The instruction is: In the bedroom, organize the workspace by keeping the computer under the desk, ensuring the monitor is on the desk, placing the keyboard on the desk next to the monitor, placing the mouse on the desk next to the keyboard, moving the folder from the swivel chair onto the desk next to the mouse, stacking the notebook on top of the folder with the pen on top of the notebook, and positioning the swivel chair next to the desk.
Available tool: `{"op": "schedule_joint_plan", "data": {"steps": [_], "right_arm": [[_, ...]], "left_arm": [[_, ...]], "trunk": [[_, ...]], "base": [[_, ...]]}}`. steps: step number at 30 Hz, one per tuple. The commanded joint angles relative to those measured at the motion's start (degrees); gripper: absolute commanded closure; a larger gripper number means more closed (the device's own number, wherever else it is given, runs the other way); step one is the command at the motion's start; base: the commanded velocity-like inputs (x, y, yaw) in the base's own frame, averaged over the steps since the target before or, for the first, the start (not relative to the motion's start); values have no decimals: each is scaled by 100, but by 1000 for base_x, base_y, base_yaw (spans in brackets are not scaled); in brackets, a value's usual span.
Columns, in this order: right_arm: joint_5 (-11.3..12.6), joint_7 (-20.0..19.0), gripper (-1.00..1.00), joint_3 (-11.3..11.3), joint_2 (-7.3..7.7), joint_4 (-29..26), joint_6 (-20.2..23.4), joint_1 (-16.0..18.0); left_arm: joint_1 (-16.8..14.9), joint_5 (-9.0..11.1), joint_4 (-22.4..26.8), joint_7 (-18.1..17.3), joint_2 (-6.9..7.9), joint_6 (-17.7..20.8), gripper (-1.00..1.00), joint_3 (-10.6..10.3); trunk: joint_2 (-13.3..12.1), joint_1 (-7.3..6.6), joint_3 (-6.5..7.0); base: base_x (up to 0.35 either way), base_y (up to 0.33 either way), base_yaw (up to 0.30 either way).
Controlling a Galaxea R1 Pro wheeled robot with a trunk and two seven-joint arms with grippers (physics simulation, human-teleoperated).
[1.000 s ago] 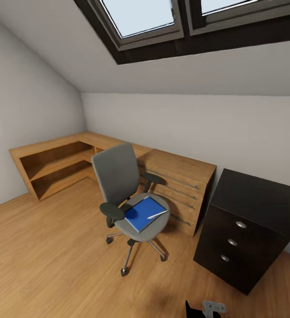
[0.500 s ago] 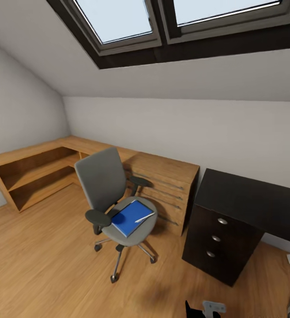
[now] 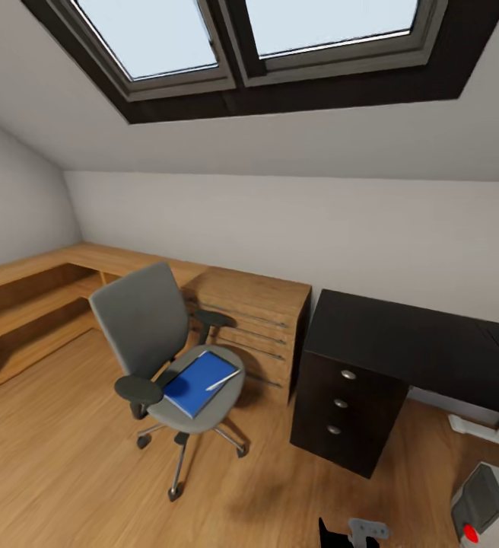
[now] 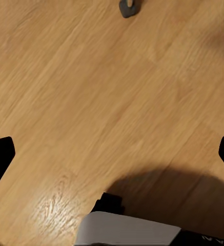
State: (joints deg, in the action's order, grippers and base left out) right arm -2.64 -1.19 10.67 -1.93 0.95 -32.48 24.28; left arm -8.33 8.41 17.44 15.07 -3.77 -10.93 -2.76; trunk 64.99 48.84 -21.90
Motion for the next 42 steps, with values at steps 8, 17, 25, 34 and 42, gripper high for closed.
{"op": "schedule_joint_plan", "data": {"steps": [8, 17, 25, 34, 42], "right_arm": [[-26, -12, -100, 49, -1, 10, -22, 6], [-26, -12, -100, 49, -9, 10, -22, 6], [-26, -12, -100, 49, -9, 10, -22, 6], [-26, -12, -100, 49, -9, 10, -22, 6], [-32, -12, -100, 49, -9, 10, -22, 6]], "left_arm": [[-2, 56, -11, 22, 0, -23, -100, -32], [-2, 56, -12, 22, -2, -23, -100, -23], [-2, 56, -12, 21, -1, -23, -100, -23], [-2, 56, -12, 22, -1, -23, -100, -23], [-2, 57, -12, 22, -6, -23, -100, -21]], "trunk": [[-318, -176, 139], [-679, -374, 300], [-1000, -550, 444], [-1361, -747, 605], [-1682, -923, 759]], "base": [[0, 0, -295], [1, 0, -297], [191, 0, -297], [315, 0, -297], [222, 0, -297]]}}
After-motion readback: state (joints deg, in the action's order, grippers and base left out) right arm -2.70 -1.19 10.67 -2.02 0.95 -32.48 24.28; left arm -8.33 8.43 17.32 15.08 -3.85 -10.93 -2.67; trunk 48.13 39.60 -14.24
